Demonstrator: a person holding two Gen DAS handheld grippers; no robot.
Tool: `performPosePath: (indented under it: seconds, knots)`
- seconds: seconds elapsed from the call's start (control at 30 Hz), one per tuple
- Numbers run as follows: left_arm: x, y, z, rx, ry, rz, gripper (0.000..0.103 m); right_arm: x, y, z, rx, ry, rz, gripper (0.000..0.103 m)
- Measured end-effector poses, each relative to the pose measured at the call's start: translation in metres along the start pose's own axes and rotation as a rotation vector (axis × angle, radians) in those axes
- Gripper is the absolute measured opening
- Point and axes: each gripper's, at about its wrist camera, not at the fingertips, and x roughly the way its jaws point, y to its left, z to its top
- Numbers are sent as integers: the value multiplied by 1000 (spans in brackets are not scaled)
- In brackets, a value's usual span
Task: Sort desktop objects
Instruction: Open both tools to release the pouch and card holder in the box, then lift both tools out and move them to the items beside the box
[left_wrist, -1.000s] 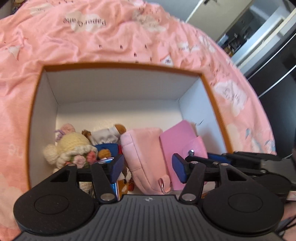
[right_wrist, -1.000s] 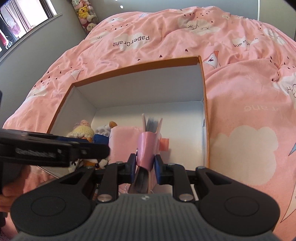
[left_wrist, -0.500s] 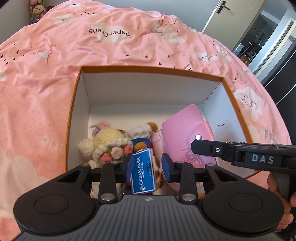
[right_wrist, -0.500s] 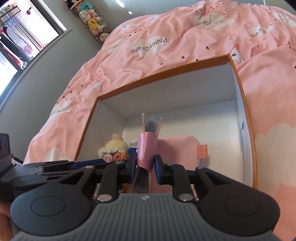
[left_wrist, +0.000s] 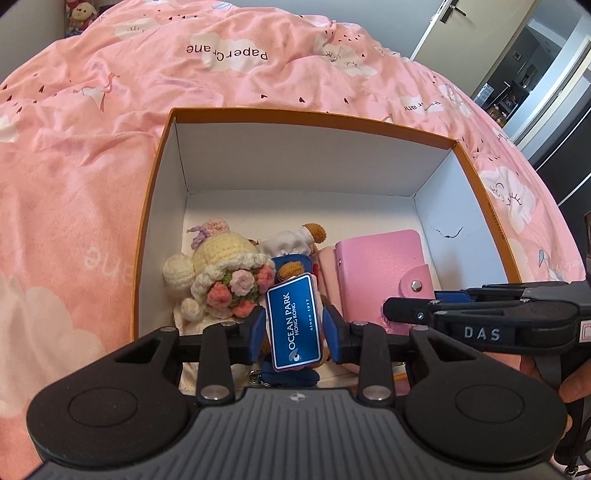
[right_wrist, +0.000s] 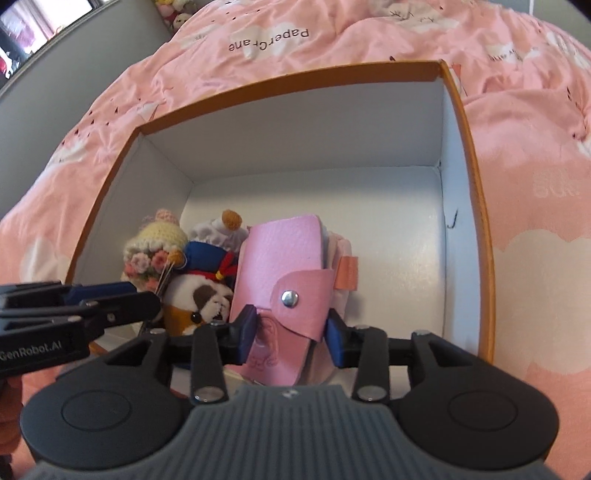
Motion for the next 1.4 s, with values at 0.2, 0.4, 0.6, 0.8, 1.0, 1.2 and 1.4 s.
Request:
performPosePath:
  seconds: [0.2, 0.4, 0.6, 0.8, 1.0, 1.2, 1.4]
  knots:
    - [-2, -2, -1, 5, -3, 3, 38, 6, 2, 4, 18, 28, 44, 38]
    - [-5, -5, -6, 15, -13, 0, 38, 7, 12, -2, -55, -9, -112, 59]
    - [-12, -10, -11, 49, -85, 15, 38, -8, 33, -19, -139, -145, -254, 59]
    - [-22, -17, -17, 64, -168, 41, 38, -35, 47, -43, -133, -322, -330, 61]
    - [-47, -30, -27, 73, -286, 89, 38, -66, 66, -70, -132, -462, -357, 63]
    - [-78, -39, -44, 86, -346, 158, 39, -92, 81, -98, -156, -553, -373, 70]
    - [-94, -42, -74, 115, -334, 205, 46, -104, 85, -129, -162, -563, -343, 70]
